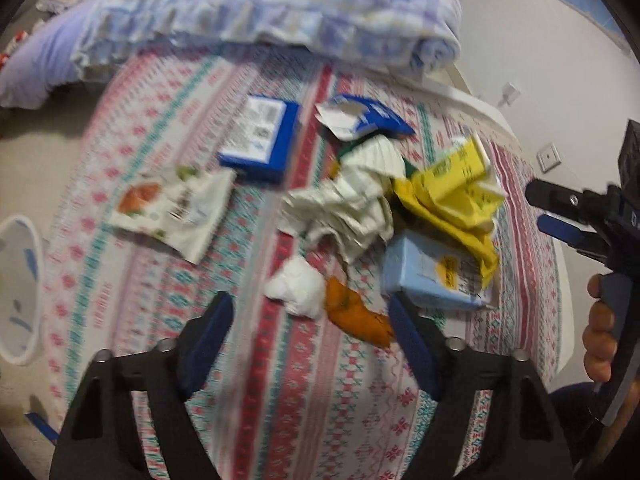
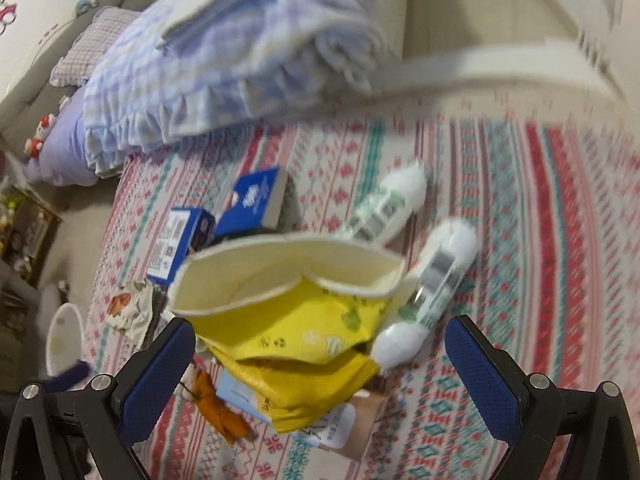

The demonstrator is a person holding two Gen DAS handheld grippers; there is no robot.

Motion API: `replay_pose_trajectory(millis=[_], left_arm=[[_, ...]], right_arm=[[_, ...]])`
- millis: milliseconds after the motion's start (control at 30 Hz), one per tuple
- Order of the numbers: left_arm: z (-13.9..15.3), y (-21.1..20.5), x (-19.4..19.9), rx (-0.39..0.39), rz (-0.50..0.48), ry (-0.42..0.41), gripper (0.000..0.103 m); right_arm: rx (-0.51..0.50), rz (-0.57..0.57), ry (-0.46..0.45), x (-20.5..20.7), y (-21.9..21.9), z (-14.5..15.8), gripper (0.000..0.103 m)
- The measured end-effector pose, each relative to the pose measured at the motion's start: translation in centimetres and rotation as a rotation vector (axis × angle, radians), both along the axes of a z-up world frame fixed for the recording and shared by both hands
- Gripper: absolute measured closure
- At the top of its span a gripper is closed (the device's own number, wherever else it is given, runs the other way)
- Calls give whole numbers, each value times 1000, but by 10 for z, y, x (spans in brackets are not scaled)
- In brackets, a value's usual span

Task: Collect trash
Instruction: 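Grasp the orange peel with the left tool while the right tool reaches toward the yellow bag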

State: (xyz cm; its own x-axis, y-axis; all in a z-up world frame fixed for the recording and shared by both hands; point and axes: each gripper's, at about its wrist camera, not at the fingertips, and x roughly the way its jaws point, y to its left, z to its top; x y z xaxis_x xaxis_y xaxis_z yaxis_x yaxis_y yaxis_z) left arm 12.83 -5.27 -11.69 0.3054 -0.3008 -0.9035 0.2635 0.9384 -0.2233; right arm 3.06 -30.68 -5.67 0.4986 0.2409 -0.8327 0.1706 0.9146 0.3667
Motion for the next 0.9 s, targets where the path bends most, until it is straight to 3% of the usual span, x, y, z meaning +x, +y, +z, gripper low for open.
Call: replay_pose_trajectory(millis=[233, 300, 367, 500, 567, 700, 900], left_arm=[[-9, -39, -21, -13, -107, -3, 46], [-14, -41, -22, -14, -105, 16, 49], [-23, -44, -19, -20, -80, 35, 58], [-33, -45, -10, -57, -20, 49, 63], [-35, -44, -6, -55, -10, 36, 85], [-34, -38, -6, -92, 4, 42, 103], [-13, -30, -21, -138, -31, 27, 103]], right_arm=[[28, -42, 71, -2, -11, -23, 0], [17, -22, 103, -6, -6, -31, 0], [9, -4, 129, -9, 0, -39, 1], [-6, 23, 150, -11, 7, -47, 1], [-4, 13, 156, -11, 6, -49, 3], [32, 8, 167, -10, 3, -53, 13], [138, -63, 145, -11, -18, -51, 21]])
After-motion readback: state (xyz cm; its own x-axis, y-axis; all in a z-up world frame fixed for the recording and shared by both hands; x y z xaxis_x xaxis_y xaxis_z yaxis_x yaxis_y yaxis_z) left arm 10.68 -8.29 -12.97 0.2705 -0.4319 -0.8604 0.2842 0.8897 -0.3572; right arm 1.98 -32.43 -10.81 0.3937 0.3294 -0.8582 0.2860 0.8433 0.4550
